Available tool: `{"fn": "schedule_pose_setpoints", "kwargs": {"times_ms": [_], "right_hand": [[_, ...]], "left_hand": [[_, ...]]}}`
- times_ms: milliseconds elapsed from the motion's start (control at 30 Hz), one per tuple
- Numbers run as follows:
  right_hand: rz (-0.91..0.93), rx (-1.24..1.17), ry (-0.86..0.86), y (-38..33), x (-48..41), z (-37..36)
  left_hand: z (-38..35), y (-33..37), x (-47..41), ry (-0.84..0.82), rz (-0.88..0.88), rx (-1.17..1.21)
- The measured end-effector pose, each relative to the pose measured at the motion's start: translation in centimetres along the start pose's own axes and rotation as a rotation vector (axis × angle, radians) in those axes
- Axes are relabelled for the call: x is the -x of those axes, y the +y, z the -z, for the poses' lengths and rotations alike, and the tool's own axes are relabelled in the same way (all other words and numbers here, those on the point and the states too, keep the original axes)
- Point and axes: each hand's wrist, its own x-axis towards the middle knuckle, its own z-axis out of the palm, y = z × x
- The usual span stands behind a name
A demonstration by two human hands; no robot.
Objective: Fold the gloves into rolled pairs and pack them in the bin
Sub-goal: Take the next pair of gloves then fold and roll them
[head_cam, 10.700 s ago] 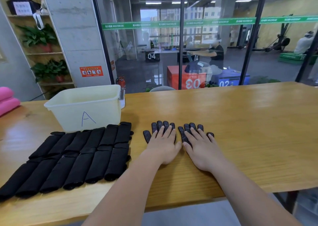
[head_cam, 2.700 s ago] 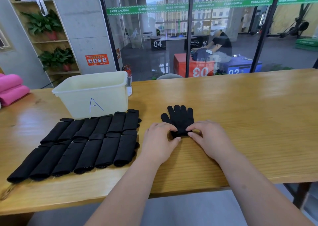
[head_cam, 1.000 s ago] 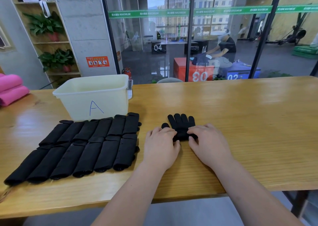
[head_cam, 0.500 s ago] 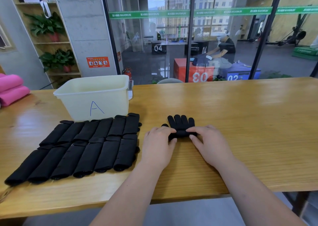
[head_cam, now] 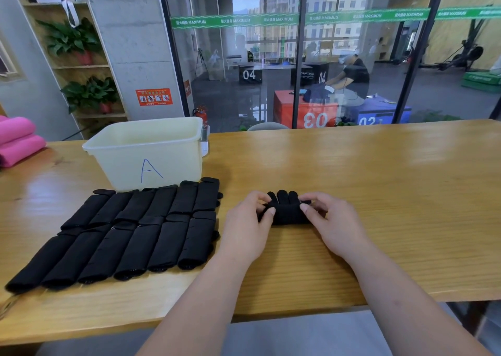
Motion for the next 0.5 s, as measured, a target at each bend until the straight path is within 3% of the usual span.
{"fn": "schedule_pose_setpoints", "kwargs": {"times_ms": [233,333,500], "right_hand": [[0.206,0.450,0.261,-0.1,0.1,-1.3],[0.315,0.561,0.258,-0.2,0.1,-1.5],[0.262,0.625,0.178,-0.1,0.2,-1.7]], "left_hand": [[-0.8,0.2,0.0,0.116,-0.180,-0.237],[-1.0,0.0,-0.1,0.132,-0.218,-0.312],[-1.5,-0.1,0.0,0.069,-0.217,-0.408]]}}
